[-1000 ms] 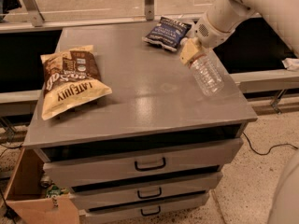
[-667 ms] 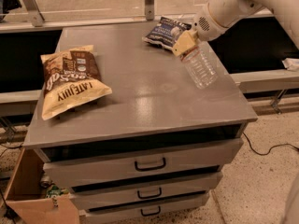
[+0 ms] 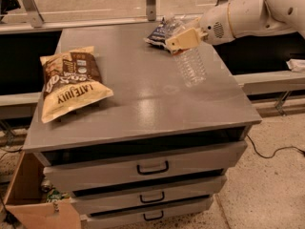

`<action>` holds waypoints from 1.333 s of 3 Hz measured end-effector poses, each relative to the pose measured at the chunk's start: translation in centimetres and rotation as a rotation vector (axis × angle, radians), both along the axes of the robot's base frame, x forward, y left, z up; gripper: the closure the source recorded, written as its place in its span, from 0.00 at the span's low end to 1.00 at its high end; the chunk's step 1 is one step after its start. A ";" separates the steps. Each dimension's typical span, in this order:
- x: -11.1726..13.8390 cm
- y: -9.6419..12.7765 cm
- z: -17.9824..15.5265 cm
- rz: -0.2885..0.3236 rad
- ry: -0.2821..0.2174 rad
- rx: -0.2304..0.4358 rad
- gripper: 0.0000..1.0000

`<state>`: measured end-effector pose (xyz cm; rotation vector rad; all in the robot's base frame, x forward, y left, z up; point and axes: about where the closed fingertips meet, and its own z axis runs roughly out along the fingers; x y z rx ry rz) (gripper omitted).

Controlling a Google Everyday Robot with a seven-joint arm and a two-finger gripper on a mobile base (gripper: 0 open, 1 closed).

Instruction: Place water bottle upright

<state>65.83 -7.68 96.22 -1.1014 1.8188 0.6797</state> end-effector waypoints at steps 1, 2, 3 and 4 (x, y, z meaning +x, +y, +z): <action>-1.4 -0.4 1.1 0.080 -0.128 0.149 1.00; -2.6 -1.3 1.9 0.147 -0.255 0.230 1.00; -3.4 -2.7 2.1 0.193 -0.370 0.298 1.00; -4.1 -4.1 1.7 0.203 -0.422 0.379 1.00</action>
Offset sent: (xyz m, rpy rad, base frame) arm -0.0461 -0.0343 0.0284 0.3052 -0.4899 0.2492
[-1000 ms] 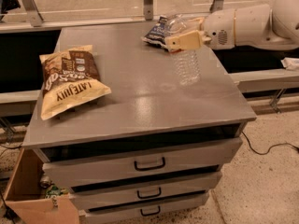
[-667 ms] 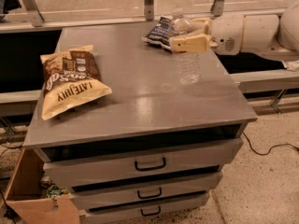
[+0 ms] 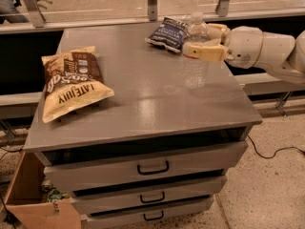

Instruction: Place water bottle upright

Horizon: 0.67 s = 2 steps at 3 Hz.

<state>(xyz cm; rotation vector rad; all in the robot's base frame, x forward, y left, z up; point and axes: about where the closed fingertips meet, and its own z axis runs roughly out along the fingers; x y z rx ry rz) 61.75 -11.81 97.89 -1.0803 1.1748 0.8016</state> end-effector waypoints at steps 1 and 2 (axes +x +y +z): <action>-0.4 -1.2 -0.6 0.004 -0.009 0.066 1.00; -0.3 -1.7 -1.1 0.024 0.020 0.087 0.85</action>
Offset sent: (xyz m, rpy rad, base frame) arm 0.0008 -0.0315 -0.0205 0.1130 0.0921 0.0477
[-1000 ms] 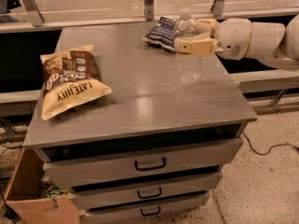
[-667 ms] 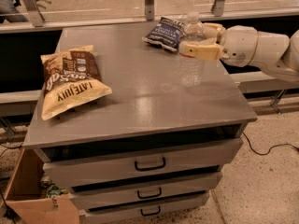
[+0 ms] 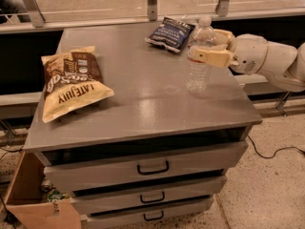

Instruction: Place water bottle upright

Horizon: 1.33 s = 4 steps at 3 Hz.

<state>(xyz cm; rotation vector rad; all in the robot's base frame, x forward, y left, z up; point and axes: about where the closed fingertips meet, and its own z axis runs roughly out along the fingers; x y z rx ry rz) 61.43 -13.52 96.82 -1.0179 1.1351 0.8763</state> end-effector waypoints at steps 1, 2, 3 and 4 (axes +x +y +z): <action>0.1 -0.3 -1.0 0.018 0.044 0.016 0.61; -0.1 -0.5 -2.0 0.030 0.059 0.031 0.38; -0.5 -0.7 -2.5 0.041 0.047 0.038 0.14; -0.8 -1.1 -2.9 0.042 0.036 0.033 0.00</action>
Offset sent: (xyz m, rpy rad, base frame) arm -0.0034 -0.0144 -0.0336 0.0504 0.0791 0.0328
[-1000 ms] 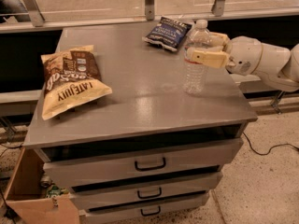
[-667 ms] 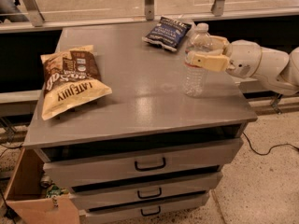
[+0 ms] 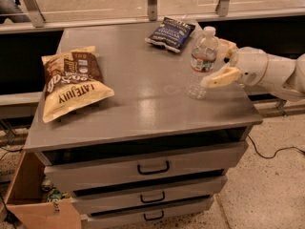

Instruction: Place water bottle upright

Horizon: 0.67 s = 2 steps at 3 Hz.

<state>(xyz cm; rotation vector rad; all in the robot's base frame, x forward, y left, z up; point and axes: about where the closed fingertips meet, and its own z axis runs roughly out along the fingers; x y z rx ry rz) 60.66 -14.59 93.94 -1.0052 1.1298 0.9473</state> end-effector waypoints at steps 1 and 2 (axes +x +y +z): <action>-0.1 -0.2 0.0 -0.004 -0.002 -0.005 0.00; -0.9 -4.1 1.4 -0.060 -0.037 -0.092 0.00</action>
Offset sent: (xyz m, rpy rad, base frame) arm -0.0221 -0.1076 0.0343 -0.2204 -0.0877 -0.1540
